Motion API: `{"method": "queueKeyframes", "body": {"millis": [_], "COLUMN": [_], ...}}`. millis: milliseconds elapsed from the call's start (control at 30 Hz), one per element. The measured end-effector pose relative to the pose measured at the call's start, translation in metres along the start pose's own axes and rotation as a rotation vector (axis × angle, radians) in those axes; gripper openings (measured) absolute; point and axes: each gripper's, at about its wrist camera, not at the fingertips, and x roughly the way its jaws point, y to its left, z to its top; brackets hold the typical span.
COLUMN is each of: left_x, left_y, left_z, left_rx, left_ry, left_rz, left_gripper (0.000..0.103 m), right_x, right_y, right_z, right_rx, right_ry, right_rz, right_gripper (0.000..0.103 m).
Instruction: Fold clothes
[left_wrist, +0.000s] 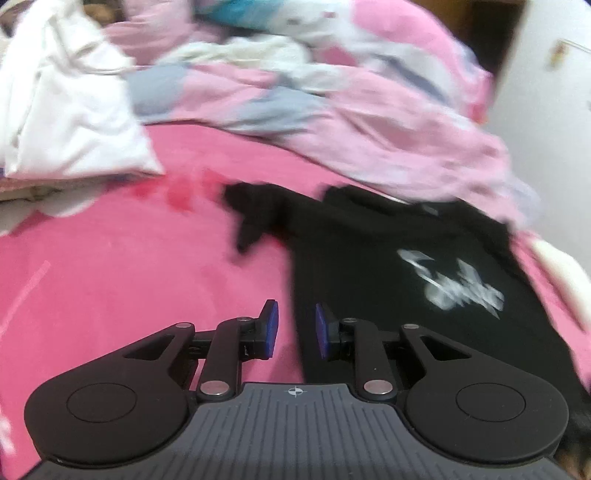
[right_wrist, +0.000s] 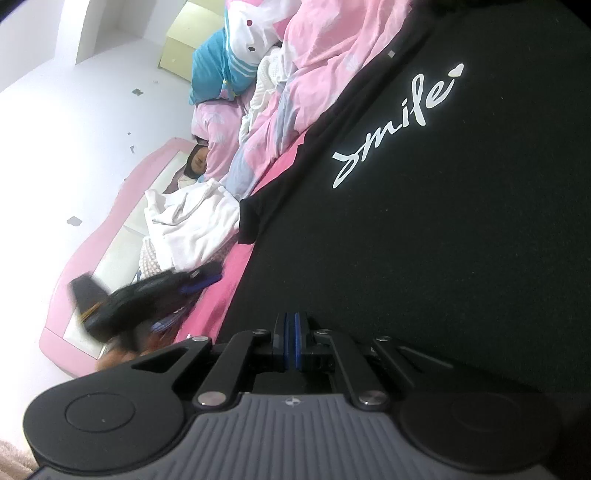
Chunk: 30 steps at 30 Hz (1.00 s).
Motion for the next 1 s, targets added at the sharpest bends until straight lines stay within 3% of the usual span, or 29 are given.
{"method": "queueKeyframes", "body": {"millis": [100, 167, 233, 367, 433, 467, 600, 700, 833, 933, 967, 1000], "left_x": [-0.016, -0.011, -0.008, -0.014, -0.012, -0.008, 0.017, 0.034, 0.04, 0.044, 0.044, 0.044], "left_y": [-0.02, -0.022, -0.013, -0.012, -0.018, -0.023, -0.051, -0.07, -0.076, -0.068, -0.066, -0.065], "left_z": [-0.028, -0.044, -0.048, -0.032, -0.023, -0.022, -0.034, -0.048, -0.058, -0.058, -0.059, -0.06], "left_rx": [0.067, 0.1, 0.07, 0.047, 0.076, 0.083, 0.127, 0.192, 0.229, 0.195, 0.179, 0.168], "left_ry": [0.042, 0.082, 0.097, 0.037, 0.022, 0.026, 0.09, 0.106, 0.072, 0.056, 0.05, 0.043], "left_rz": [-0.095, -0.063, -0.026, -0.029, -0.028, -0.04, -0.122, -0.125, -0.108, -0.127, -0.134, -0.139], "left_gripper": [0.022, 0.022, 0.022, 0.022, 0.025, 0.027, 0.028, 0.028, 0.029, 0.03, 0.03, 0.03], "right_x": [-0.001, -0.005, -0.013, -0.056, -0.085, -0.097, -0.124, -0.118, -0.089, -0.073, -0.069, -0.068], "right_y": [0.0, 0.0, 0.002, 0.02, 0.029, 0.032, 0.006, -0.03, -0.075, -0.087, -0.088, -0.089], "right_z": [0.0, 0.001, 0.003, 0.017, 0.038, 0.05, 0.118, 0.166, 0.205, 0.212, 0.212, 0.213], "right_rx": [0.004, 0.018, 0.027, -0.015, -0.07, -0.089, -0.084, -0.069, -0.137, -0.191, -0.208, -0.221], "right_ry": [-0.008, -0.019, -0.036, -0.099, -0.157, -0.189, -0.286, -0.296, -0.218, -0.175, -0.167, -0.172], "right_rz": [-0.004, -0.021, -0.046, -0.135, -0.207, -0.247, -0.431, -0.566, -0.69, -0.704, -0.706, -0.712], "right_gripper": [0.002, 0.002, 0.002, 0.007, 0.022, 0.036, 0.041, 0.043, 0.043, 0.038, 0.03, 0.009]}}
